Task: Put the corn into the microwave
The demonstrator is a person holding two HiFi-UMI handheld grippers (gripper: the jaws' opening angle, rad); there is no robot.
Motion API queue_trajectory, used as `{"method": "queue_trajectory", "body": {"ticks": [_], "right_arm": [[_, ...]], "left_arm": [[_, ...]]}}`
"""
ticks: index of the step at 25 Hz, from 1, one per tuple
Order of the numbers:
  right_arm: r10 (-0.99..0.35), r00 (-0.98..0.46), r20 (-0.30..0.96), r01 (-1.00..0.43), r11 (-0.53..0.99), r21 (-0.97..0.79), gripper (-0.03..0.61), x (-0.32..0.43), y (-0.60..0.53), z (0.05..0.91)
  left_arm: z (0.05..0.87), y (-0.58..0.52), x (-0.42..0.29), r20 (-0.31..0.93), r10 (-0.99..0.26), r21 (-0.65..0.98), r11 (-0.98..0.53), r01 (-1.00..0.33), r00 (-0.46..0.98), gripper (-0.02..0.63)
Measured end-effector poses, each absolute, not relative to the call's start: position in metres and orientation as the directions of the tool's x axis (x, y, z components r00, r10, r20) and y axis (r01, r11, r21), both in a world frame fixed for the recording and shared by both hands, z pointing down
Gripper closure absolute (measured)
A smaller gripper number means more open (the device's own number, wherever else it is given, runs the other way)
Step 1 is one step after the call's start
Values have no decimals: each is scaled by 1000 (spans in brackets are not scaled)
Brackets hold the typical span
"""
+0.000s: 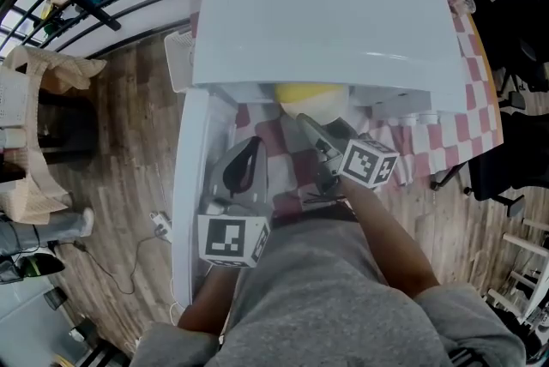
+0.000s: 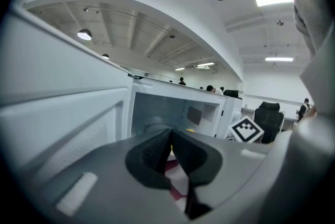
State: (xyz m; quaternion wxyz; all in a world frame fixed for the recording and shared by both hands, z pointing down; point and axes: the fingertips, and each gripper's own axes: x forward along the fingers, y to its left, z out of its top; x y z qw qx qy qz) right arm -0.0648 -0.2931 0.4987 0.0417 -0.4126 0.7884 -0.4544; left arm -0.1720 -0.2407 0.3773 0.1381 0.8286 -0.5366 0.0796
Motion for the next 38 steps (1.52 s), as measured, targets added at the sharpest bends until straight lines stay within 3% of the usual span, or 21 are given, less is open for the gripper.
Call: {"method": "queue_trajectory", "body": {"ticks": [5, 11, 30, 38], "right_arm": [[-694, -548, 466, -828, 373, -418, 158, -55, -281, 509], [-779, -400, 483, -915, 371, -160, 155, -40, -285, 501], [-763, -346, 546, -930, 355, -95, 166, -44, -315, 507], [-772, -298, 561, -946, 319, -63, 227, -39, -334, 506]], "left_arm": [[378, -240, -171, 282, -867, 139, -387, -911, 411, 603], [380, -239, -168, 287, -864, 134, -392, -910, 415, 603], [385, -237, -168, 308, -866, 134, -371, -919, 394, 603], [385, -240, -171, 312, -871, 137, -354, -925, 380, 603]]}}
